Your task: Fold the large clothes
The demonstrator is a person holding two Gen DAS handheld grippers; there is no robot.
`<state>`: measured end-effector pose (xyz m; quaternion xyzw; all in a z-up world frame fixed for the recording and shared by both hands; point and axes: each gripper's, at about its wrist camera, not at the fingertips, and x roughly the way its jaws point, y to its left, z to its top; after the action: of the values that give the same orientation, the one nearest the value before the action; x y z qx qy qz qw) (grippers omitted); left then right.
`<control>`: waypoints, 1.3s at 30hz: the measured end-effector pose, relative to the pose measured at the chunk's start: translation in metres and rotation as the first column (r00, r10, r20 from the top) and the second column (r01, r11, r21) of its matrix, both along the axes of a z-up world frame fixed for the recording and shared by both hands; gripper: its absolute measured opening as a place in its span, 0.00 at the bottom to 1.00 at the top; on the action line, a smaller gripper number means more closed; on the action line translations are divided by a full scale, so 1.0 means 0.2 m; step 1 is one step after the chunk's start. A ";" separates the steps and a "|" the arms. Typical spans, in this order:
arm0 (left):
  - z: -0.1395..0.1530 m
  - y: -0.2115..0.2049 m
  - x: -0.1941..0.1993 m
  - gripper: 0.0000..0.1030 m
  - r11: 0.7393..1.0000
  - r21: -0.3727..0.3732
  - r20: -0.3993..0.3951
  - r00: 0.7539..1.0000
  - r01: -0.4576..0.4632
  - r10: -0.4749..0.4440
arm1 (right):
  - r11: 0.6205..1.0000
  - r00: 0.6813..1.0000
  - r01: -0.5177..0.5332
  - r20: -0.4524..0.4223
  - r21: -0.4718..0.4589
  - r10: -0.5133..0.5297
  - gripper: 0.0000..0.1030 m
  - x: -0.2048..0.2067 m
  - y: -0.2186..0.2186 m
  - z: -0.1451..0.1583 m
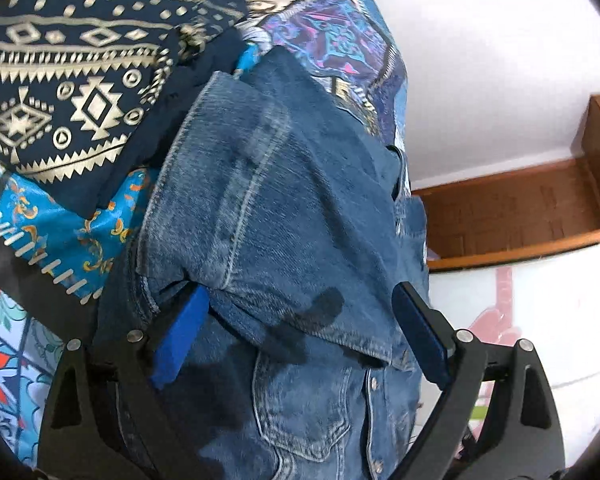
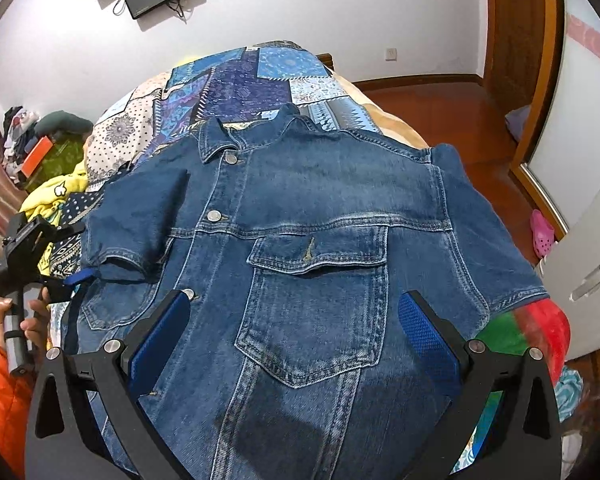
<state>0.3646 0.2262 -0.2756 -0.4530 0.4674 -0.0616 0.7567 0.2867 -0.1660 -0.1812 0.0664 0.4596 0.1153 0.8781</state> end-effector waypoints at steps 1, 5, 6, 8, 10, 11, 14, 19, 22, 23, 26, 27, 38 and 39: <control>0.02 -0.01 -0.01 0.89 1.000 0.013 0.005 1.000 0.012 -0.012 | 1.000 1.000 0.001 -0.001 -0.001 -0.001 1.00 0.00 0.00 0.00; 0.12 -0.02 -0.06 0.89 0.999 0.034 0.059 0.998 0.020 -0.022 | 1.000 1.000 -0.004 -0.009 -0.002 0.004 1.00 0.00 0.00 -0.01; 0.13 -0.01 -0.07 0.90 1.000 0.028 0.066 0.998 0.012 -0.014 | 1.000 1.000 -0.006 -0.011 -0.001 0.006 1.00 0.01 0.00 -0.02; 0.13 0.02 -0.06 0.90 1.000 -0.021 0.079 0.997 -0.009 0.010 | 1.000 1.000 -0.010 -0.013 0.000 0.010 1.00 0.00 0.01 -0.02; 0.09 0.05 -0.06 0.90 0.998 -0.060 0.066 0.997 -0.027 0.031 | 1.000 1.000 -0.014 -0.015 -0.002 0.014 1.00 0.00 0.02 -0.02; 0.05 0.05 -0.04 0.90 0.997 -0.073 0.044 0.998 -0.033 0.037 | 1.000 1.000 -0.015 -0.014 -0.004 0.015 1.00 0.00 0.02 -0.02; -0.06 0.04 -0.03 0.89 0.996 -0.077 -0.015 0.999 -0.040 0.039 | 1.000 1.000 -0.019 -0.008 -0.018 0.019 1.00 -0.01 0.03 -0.02; -0.09 0.06 0.00 0.79 0.996 -0.056 -0.002 0.998 -0.066 0.066 | 1.000 1.000 -0.007 -0.005 -0.029 0.006 1.00 0.00 0.01 -0.01; -0.06 0.05 0.07 0.72 0.997 0.037 -0.013 0.997 -0.070 0.071 | 1.000 1.000 0.004 -0.015 -0.021 -0.004 1.00 0.00 -0.01 -0.02; -0.05 0.04 0.09 0.71 0.995 0.075 -0.011 0.998 -0.063 0.064 | 1.000 1.000 0.006 -0.015 -0.016 -0.007 1.00 0.00 -0.02 -0.02; -0.03 -0.04 0.15 0.60 0.965 0.260 -0.045 0.998 -0.025 0.038 | 1.000 1.000 0.007 -0.016 -0.013 -0.007 1.00 -0.02 -0.02 -0.02; -0.04 -0.05 0.16 0.58 0.958 0.288 -0.057 0.998 -0.018 0.036 | 1.000 1.000 0.006 -0.016 -0.013 -0.006 1.00 -0.02 -0.02 -0.02; 0.37 -0.20 0.21 0.13 0.851 0.525 0.029 0.998 0.027 -0.050 | 0.999 0.999 0.040 0.004 0.004 -0.040 1.00 -0.05 -0.15 0.01; 0.41 -0.22 0.22 0.13 0.841 0.541 0.040 0.997 0.030 -0.061 | 0.998 0.999 0.054 0.008 0.017 -0.054 1.00 -0.05 -0.18 0.02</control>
<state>0.4092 0.1824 -0.1945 -0.2087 0.4553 0.0419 0.8645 0.2761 -0.2022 -0.1780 0.0857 0.4529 0.0957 0.8822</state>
